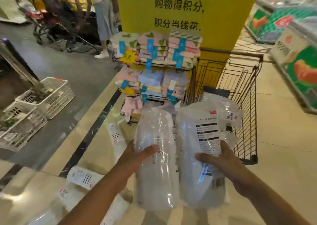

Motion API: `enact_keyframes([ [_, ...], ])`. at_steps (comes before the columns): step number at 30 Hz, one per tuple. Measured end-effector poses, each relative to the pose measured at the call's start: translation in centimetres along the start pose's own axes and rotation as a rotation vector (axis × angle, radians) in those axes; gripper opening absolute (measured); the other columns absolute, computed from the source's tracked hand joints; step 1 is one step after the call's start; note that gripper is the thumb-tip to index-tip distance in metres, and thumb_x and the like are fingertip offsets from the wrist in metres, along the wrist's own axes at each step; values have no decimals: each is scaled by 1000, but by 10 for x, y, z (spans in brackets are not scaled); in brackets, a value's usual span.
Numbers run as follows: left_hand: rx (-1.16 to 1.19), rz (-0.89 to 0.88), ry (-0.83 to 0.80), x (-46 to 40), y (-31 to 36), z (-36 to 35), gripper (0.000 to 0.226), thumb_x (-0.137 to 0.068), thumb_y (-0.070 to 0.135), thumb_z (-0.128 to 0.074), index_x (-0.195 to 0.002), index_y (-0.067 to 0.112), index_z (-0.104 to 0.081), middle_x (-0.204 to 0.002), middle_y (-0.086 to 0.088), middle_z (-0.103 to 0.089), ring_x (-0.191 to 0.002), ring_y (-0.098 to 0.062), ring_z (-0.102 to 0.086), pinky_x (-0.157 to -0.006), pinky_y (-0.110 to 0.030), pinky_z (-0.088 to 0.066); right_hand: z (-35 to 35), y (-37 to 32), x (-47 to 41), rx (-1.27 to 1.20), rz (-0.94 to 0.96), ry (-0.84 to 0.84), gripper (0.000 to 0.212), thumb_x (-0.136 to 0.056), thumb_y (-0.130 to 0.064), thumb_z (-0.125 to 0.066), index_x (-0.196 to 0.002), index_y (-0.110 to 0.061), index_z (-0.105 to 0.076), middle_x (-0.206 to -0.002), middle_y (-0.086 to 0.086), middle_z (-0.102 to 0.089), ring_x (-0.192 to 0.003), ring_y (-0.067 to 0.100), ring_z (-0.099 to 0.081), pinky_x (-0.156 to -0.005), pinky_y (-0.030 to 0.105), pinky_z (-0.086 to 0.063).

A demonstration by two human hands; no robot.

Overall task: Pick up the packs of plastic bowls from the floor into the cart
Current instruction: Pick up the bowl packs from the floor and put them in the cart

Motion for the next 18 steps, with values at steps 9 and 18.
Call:
enact_keyframes([
  [9,-22,115,-18,-83,-2,-247,98,-46,71,-92,-131,36,-59,-121,5,-76,-106,-21,-76,-96,-49,-62,234,54,-42,4,-144,127,61,-72,-28,-93,-120,-29,-56,-112,0,-75,-97,24,-74,-71,36,-54],
  [18,148,169,64,-178,7,-320,59,-74,54,-86,-125,35,-64,-114,5,-79,-103,-16,-76,-75,-33,-62,302,5,-174,295,-77,-14,52,-74,-33,-94,-112,-40,-59,-108,-11,-73,-87,12,-73,-66,27,-52],
])
Point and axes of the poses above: each hand's wrist, its own x-axis away from the middle knuckle, its own z-axis out of the back of the hand, y = z × x, the point moved 8 cm from there along -x, towards the middle knuckle
